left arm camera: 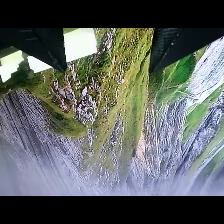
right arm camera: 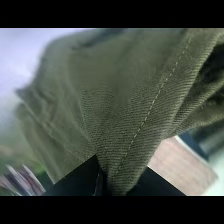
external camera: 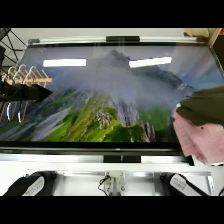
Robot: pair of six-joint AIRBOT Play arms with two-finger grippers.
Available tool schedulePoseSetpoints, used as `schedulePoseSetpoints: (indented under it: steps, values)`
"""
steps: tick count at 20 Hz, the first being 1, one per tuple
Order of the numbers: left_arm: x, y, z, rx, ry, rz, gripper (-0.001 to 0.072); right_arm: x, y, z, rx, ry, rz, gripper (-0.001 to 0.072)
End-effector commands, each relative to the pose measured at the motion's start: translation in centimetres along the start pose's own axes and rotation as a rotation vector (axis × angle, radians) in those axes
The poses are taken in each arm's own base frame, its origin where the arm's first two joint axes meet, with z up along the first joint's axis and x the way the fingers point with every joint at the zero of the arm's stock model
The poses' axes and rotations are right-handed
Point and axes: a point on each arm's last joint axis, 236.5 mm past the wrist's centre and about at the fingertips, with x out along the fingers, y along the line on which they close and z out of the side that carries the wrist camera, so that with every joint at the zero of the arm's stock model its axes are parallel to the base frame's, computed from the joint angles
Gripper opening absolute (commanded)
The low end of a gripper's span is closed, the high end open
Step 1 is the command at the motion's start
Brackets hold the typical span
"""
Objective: Fold the shirts.
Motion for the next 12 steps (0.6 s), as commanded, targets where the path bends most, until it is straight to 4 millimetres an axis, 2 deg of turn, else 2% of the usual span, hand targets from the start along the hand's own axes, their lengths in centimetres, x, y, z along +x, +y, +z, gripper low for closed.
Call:
schedulePoseSetpoints:
  steps: [1, 2, 4, 7, 8, 10, 12]
  values:
    - [0.0, 0.0, 0.0, -0.009, 0.001, 0.0, 0.0604, 3.5, -3.6, -10.0, 0.092, 0.337, -0.091, 0.0076]
    - [0.0, 0.0, 0.0, -0.008, 0.001, 0.0, 0.0604, 4.9, -4.0, -12.8, 0.113, 0.415, -0.095, 0.0077]
    - [0.0, 0.0, 0.0, -0.009, 0.001, 0.0, 0.0604, 7.4, -4.7, -16.9, 0.169, 0.512, -0.105, 0.0076]
    - [0.0, 0.0, 0.0, -0.027, 0.001, 0.0, 0.0604, 9.6, -5.6, -20.8, 0.257, 0.576, -0.132, 0.0076]
    - [0.0, 0.0, 0.0, -0.032, 0.001, 0.0, 0.0604, 10.0, -6.4, -21.3, 0.29, 0.574, -0.166, 0.0122]
    - [0.0, 0.0, 0.0, -0.031, 0.001, 0.0, 0.0603, 10.1, -7.3, -21.3, 0.28, 0.564, -0.181, 0.0659]
    - [0.0, 0.0, 0.0, -0.031, 0.0, 0.0, 0.0601, 9.1, -8.6, -20.5, 0.257, 0.538, -0.207, 0.0672]
